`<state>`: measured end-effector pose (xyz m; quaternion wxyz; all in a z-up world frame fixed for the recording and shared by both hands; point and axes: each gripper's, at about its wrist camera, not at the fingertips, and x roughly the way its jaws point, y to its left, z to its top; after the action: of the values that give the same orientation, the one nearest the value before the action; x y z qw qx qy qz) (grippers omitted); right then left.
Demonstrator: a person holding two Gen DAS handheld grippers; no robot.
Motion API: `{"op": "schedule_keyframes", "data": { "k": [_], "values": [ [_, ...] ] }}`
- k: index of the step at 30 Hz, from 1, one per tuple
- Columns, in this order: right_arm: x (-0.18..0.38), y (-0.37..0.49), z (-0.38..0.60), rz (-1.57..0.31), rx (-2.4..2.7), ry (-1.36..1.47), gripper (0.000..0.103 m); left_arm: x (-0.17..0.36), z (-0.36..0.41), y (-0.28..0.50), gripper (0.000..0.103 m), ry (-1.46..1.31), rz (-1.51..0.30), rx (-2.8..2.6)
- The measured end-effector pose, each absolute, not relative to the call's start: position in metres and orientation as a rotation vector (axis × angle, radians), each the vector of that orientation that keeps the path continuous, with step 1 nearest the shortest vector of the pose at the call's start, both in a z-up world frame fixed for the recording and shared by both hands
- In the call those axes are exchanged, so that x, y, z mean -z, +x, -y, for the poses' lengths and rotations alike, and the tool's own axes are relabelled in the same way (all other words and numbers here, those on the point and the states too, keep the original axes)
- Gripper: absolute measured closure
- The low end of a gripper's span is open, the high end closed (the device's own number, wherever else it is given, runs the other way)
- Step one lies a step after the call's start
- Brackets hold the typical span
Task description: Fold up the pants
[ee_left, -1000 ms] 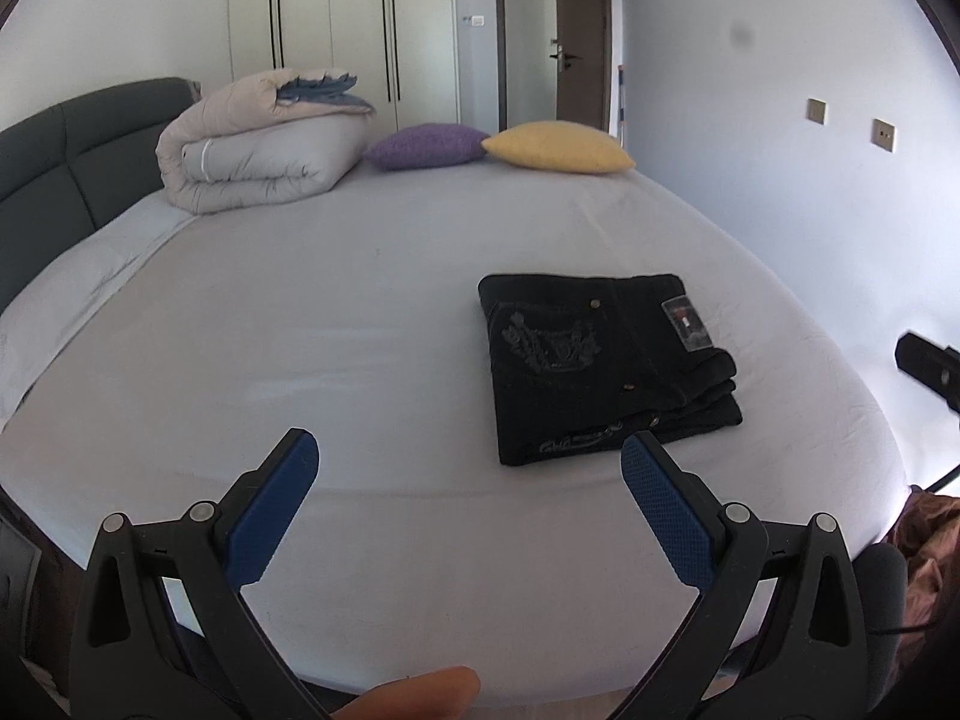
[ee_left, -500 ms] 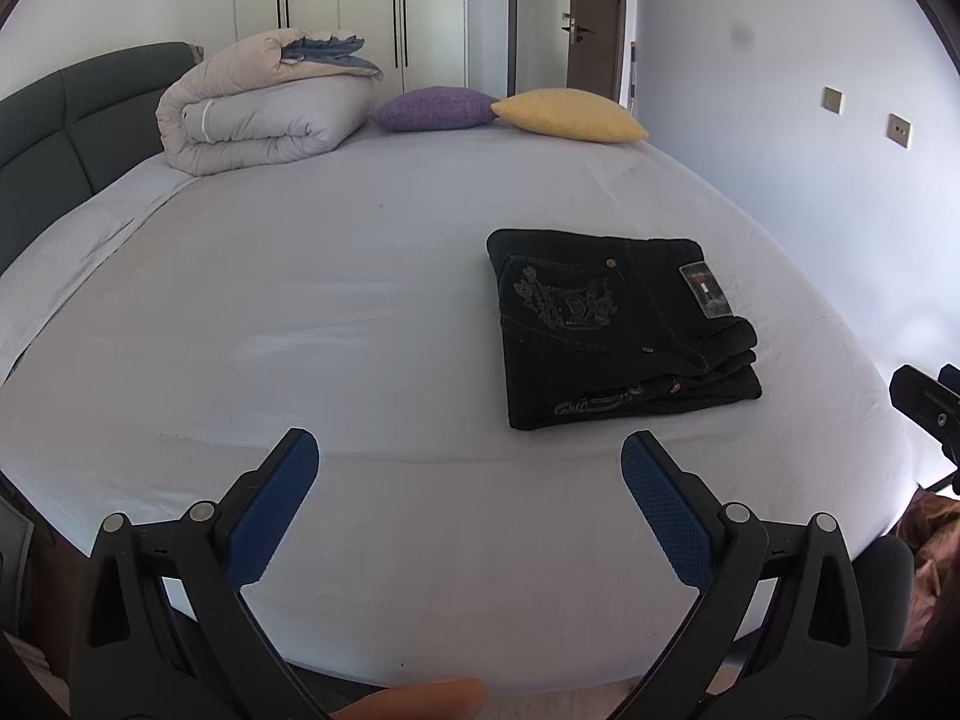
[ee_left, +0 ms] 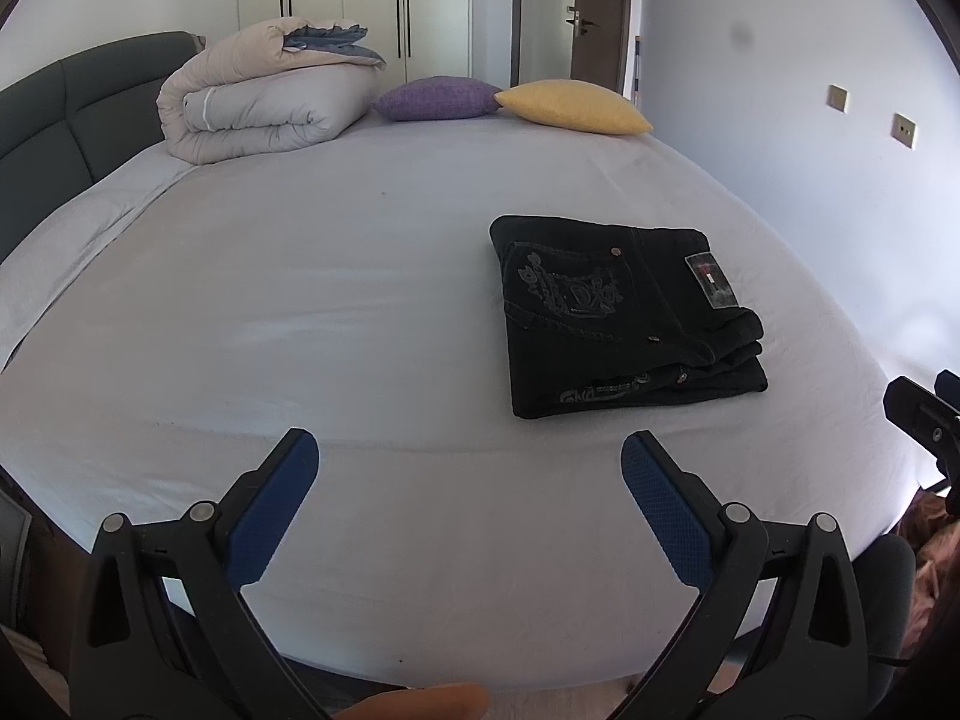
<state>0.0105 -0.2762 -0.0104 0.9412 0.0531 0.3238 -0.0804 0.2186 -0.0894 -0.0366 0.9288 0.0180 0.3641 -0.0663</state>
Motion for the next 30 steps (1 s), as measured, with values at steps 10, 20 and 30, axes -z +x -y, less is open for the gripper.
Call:
{"op": "schedule_keyframes", "data": {
  "k": [10, 20, 30],
  "values": [
    [0.0104, 0.0093, 0.2738, -0.662, 0.163, 0.109, 0.000, 0.0388, 0.0896, 0.2186, 0.000, 0.038, -0.747, 0.136],
    [0.0106, 0.0093, 0.2733, -0.662, 0.164, 0.108, 0.000, 0.0414, 0.0896, 0.2189, 0.000, 0.038, -0.748, 0.138],
    [0.0114, 0.0072, 0.2714, -0.665, 0.164, 0.109, 0.000, 0.0427, 0.0892, 0.2190, 0.000, 0.038, -0.750, 0.138]
  ]
}}
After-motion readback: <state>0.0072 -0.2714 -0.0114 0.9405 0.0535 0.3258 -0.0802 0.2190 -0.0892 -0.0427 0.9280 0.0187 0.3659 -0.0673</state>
